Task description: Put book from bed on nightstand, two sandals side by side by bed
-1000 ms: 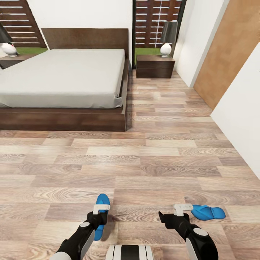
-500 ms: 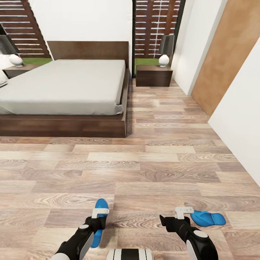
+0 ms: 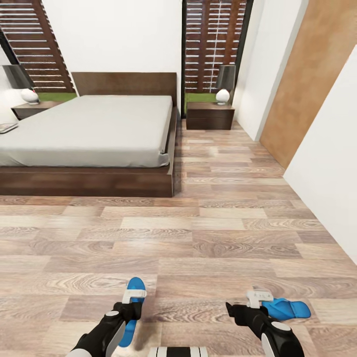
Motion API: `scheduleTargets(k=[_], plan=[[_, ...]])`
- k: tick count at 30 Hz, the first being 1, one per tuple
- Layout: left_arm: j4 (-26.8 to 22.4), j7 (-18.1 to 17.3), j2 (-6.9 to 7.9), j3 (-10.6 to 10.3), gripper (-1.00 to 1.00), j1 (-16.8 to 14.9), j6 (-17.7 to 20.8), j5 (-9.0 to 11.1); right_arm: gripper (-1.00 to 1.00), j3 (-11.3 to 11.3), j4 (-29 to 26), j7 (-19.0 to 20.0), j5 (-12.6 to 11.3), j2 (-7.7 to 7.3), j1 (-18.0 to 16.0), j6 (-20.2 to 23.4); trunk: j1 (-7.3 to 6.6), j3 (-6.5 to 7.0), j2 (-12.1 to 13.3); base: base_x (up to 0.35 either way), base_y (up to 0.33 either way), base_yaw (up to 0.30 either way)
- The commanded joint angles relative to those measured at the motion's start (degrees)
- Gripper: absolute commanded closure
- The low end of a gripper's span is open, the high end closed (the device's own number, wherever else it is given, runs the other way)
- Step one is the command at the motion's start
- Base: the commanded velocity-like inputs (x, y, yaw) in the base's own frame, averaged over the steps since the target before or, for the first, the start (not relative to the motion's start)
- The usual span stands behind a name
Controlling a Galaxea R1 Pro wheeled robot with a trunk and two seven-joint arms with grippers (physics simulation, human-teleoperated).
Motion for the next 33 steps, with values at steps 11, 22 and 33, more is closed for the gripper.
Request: scheduleTargets(k=[11,22,33], plan=[[0.77,-0.09,5.54,0.21,1.00,0.32,1.11,0.94,-1.00,-5.11,10.50,0.15,0.05,-0.03,0.06,-9.45,-0.29,2.40,0.13,0.000,0.000,0.000],[4.72,-0.24,8.85,2.15,1.00,0.32,-0.04,8.63,-1.00,-10.06,15.33,0.01,0.25,-1.19,0.14,-14.17,-0.58,4.84,0.28,0.000,0.000,0.000],[8.93,0.04,9.34,2.35,1.00,0.32,-4.96,9.69,-1.00,-11.45,20.65,-0.14,0.10,-3.25,0.19,-20.33,-0.86,7.27,0.43,0.000,0.000,0.000]])
